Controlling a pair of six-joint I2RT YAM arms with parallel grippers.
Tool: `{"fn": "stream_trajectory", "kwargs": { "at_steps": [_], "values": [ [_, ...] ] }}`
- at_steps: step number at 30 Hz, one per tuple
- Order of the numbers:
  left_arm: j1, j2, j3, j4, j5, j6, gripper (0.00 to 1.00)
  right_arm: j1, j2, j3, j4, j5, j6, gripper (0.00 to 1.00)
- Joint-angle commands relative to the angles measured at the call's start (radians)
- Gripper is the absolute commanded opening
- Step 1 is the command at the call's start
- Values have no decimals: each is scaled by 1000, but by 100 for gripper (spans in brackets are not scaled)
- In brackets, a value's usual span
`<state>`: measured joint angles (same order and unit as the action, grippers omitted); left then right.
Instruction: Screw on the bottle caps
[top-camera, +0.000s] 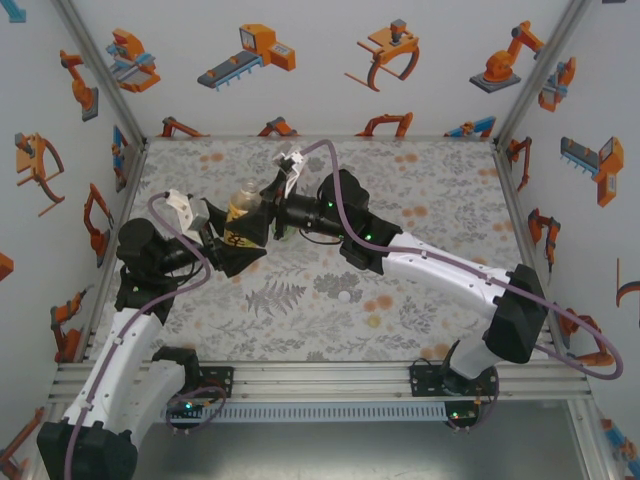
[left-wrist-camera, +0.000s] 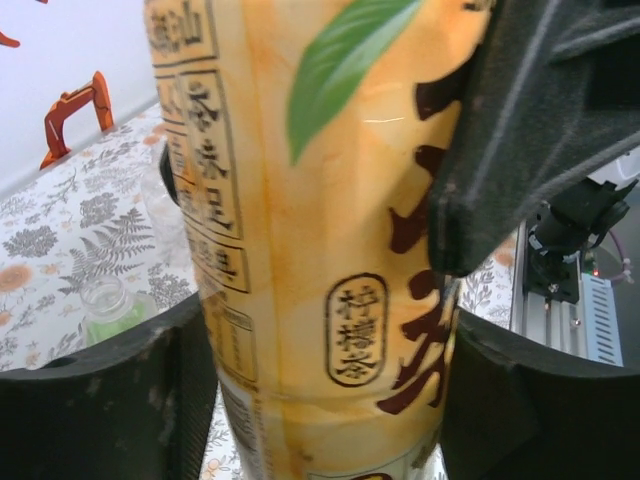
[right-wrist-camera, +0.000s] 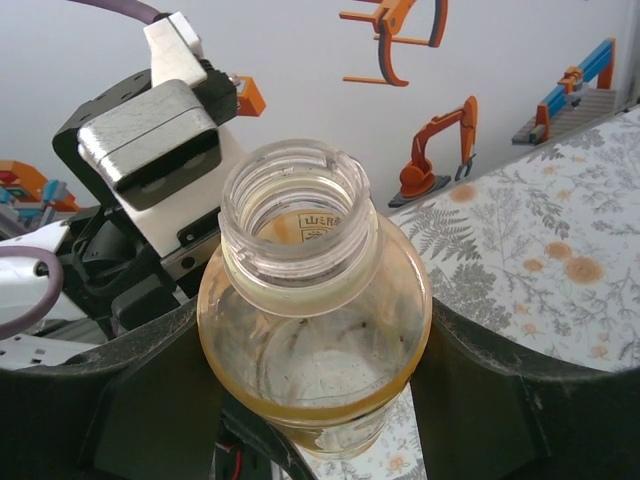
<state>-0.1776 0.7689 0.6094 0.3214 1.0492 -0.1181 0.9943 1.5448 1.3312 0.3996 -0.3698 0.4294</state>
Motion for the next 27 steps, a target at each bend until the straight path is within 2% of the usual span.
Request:
{"fn": "stream_trajectory", "kwargs": {
  "at_steps": [1, 8, 10, 11, 17, 18, 22, 27],
  "values": [
    [0, -3, 28, 8, 8, 20, 60, 10, -12, 16, 31, -17, 1, 33],
    [-2, 11, 43, -29, 8, 43, 41, 10, -23, 2, 19, 10, -18, 33],
    [-2, 22, 51, -43, 7, 45, 38, 10, -30, -1, 6, 27, -32, 36],
    [-2, 24, 55, -48, 8, 46, 36, 10, -37, 0, -13, 40, -45, 41],
    [-4, 26, 64, -93, -1, 81, 32, 7, -117, 19, -175, 120, -167, 88],
    [-3, 25, 70, -115, -8, 96, 31, 5, -140, 16, -204, 138, -192, 91],
    [-3, 20, 88, -176, -27, 133, 22, -12, -242, -15, -311, 238, -266, 93],
    [-3, 13, 98, -208, -56, 156, 0, -57, -349, -49, -483, 432, -264, 92]
  ]
}}
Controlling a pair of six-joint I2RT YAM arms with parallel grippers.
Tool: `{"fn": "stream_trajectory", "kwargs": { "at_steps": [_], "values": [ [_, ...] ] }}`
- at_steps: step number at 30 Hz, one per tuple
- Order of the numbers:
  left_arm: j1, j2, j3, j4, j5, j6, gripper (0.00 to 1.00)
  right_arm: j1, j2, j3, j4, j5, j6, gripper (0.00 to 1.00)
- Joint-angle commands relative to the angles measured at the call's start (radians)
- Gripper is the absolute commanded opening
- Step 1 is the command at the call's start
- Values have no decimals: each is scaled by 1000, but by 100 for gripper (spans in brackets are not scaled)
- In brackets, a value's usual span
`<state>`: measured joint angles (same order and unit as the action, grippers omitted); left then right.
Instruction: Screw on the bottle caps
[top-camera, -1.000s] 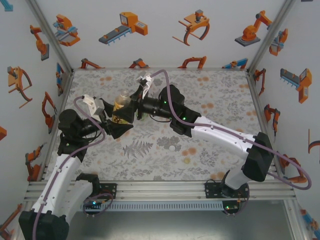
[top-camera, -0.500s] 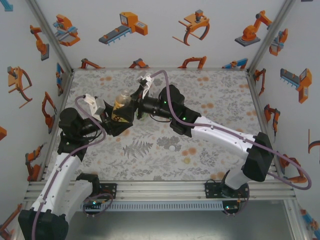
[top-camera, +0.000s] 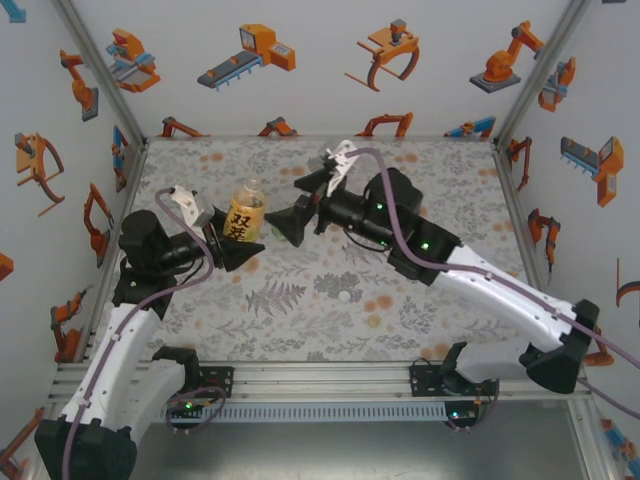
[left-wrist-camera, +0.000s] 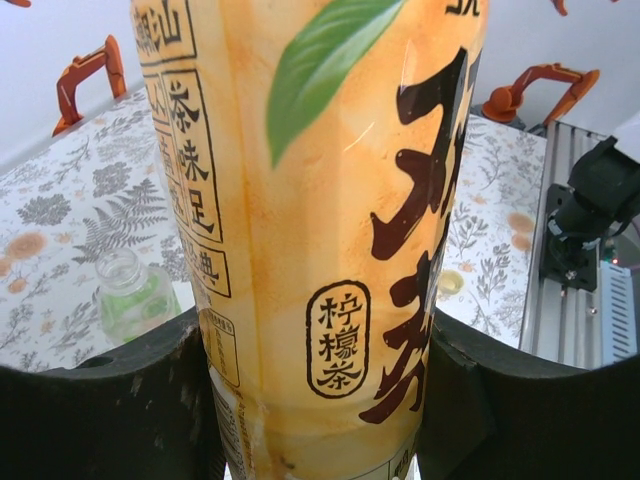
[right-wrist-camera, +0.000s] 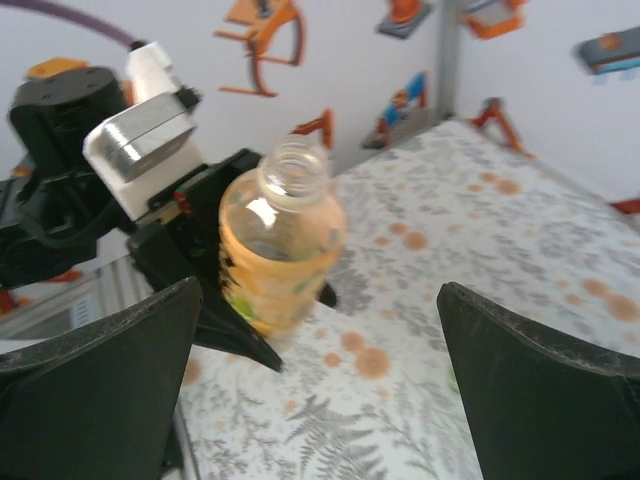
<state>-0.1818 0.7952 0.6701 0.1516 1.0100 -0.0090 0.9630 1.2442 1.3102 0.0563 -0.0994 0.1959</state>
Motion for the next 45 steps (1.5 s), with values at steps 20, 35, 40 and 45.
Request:
{"fn": "stream_trajectory", "kwargs": {
  "at_steps": [20, 35, 40, 45],
  "values": [
    [2, -14, 54, -95, -62, 82, 0, -147, -202, -287, -871, 329, 467, 69],
    [2, 1, 57, -109, -64, 92, 0, -55, -62, -532, -780, 187, 618, 59],
    [2, -1, 57, -118, -71, 94, 0, -46, -8, -579, -712, 181, 645, 56],
    [2, 1, 55, -116, -71, 90, 0, -45, 4, -608, -646, 194, 645, 55]
  ]
}}
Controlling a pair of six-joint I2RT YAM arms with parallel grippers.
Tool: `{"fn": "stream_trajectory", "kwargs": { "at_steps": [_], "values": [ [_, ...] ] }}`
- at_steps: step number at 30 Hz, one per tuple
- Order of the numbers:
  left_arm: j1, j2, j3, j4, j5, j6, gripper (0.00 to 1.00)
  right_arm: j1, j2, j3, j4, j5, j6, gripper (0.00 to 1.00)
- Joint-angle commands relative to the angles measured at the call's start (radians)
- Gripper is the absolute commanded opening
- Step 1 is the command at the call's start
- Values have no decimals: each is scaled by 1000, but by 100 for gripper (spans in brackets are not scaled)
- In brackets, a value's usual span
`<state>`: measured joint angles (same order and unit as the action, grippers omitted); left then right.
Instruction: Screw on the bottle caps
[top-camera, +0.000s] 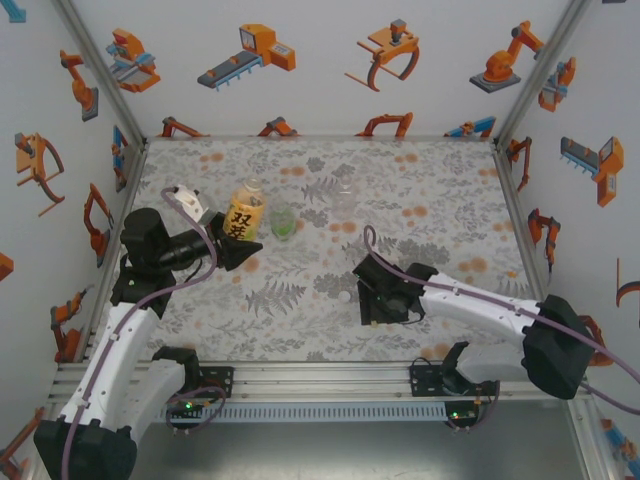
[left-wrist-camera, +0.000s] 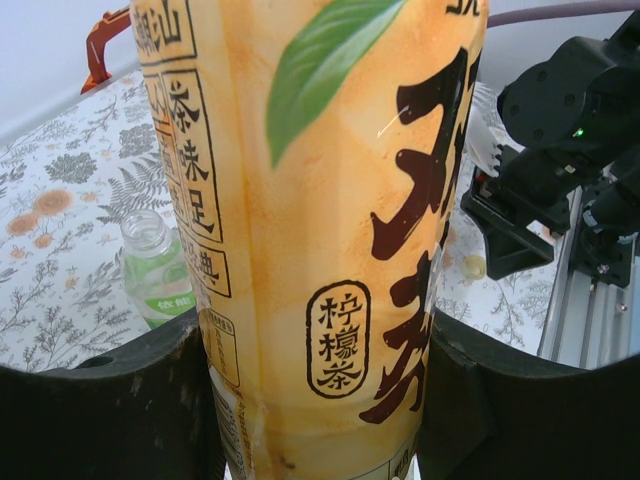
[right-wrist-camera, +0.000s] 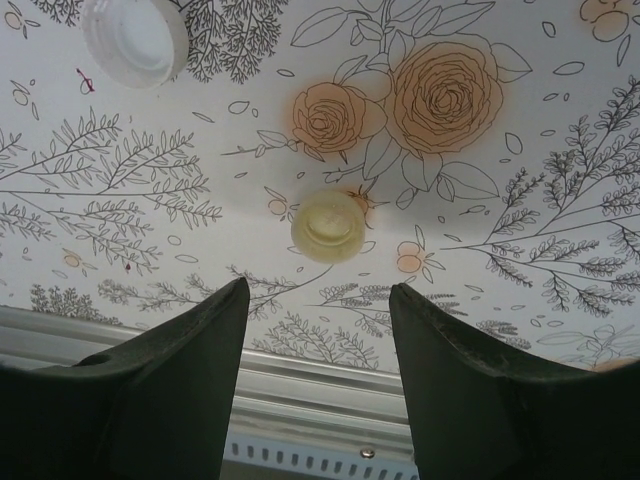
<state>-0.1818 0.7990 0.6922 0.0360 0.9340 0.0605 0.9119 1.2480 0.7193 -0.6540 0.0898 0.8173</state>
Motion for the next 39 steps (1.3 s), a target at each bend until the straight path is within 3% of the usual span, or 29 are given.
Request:
{"fn": "stream_trajectory", "kwargs": {
  "at_steps": [1, 21, 39],
  "values": [
    [2, -1, 34, 3, 5, 20, 0, 7, 7, -20, 81, 6, 19, 54],
    [1, 7, 35, -7, 4, 19, 0, 7, 88, 3, 91, 40, -6, 50],
    [1, 6, 35, -5, 2, 20, 0, 7, 72, 11, 79, 56, -25, 46]
  ]
}}
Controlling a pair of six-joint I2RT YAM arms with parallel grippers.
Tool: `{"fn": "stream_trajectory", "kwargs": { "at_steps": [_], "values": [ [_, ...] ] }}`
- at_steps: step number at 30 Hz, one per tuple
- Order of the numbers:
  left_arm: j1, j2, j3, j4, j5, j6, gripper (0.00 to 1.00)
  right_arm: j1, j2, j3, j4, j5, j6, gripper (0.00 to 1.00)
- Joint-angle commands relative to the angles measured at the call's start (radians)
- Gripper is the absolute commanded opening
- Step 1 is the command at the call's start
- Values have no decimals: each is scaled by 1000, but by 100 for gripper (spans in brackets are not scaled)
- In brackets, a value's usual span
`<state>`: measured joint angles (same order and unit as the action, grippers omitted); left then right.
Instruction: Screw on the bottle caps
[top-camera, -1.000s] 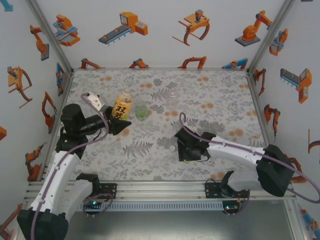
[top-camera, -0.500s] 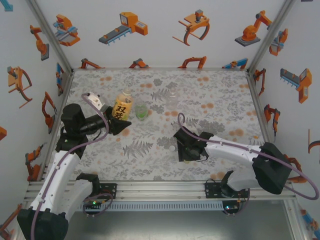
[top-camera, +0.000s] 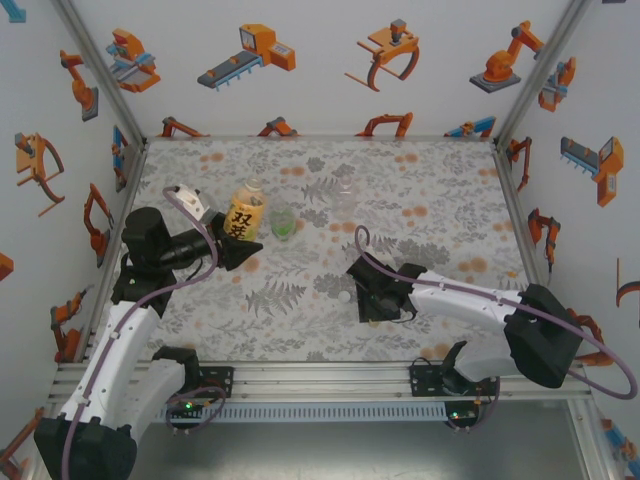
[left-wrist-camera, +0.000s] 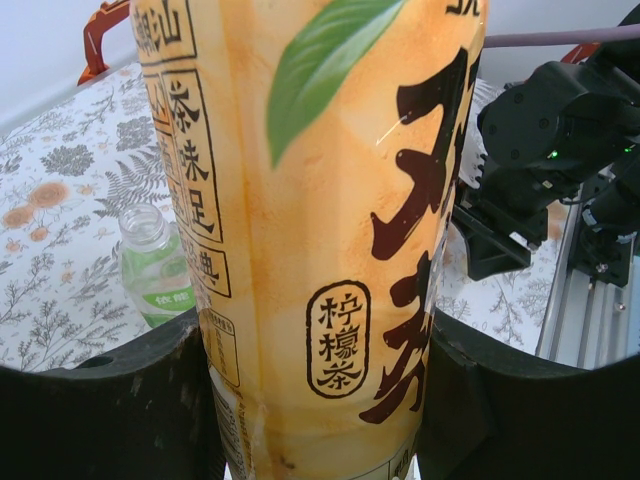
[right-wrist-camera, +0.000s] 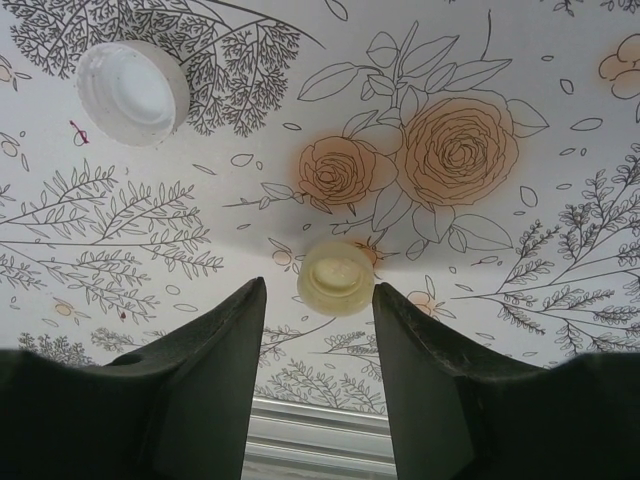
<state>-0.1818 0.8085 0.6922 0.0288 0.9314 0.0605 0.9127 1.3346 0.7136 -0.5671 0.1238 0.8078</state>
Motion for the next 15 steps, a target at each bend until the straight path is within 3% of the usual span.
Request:
{"fn": "stream_trajectory", "kwargs": {
  "at_steps": [1, 15],
  "values": [
    [1, -4, 34, 2, 4, 20, 0, 6, -13, 13, -3, 21, -13, 46],
    [1, -2, 32, 3, 4, 18, 0, 5, 10, -16, 0, 23, -6, 45]
  ]
}}
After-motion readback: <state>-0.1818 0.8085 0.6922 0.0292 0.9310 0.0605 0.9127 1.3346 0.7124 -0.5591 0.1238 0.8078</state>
